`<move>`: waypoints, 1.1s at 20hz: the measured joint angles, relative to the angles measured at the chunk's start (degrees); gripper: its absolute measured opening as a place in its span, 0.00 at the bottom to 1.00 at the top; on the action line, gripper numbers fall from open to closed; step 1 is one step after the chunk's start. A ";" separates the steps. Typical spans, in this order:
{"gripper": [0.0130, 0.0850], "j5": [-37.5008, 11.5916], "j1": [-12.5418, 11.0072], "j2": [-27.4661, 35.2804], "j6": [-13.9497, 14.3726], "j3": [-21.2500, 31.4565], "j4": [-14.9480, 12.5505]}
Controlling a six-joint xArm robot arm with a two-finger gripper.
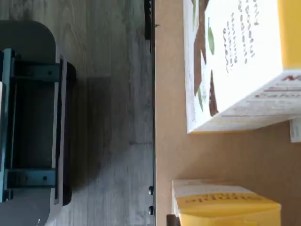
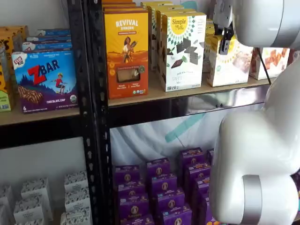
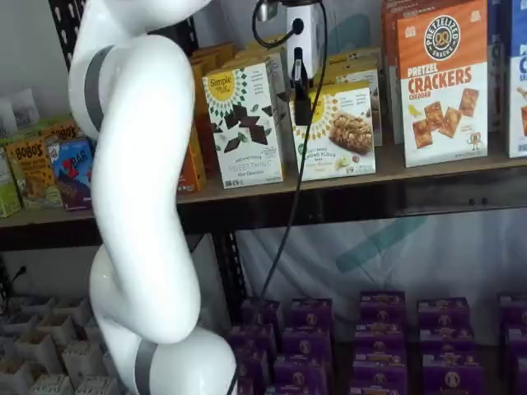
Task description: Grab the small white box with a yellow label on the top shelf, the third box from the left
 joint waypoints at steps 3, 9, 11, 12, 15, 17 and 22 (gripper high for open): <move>0.28 0.21 0.05 -0.45 0.06 0.28 -0.02; 0.28 1.43 -0.16 -2.09 -0.04 1.35 0.06; 0.28 2.05 -0.16 -3.19 -0.01 2.15 0.00; 0.28 2.32 0.03 -3.96 0.08 2.78 -0.44; 0.28 3.67 -0.11 -5.97 -0.10 4.50 -0.87; 0.28 5.03 -0.58 -7.11 -0.50 5.17 -0.90; 0.28 5.50 -1.35 -9.76 -1.12 7.26 -0.51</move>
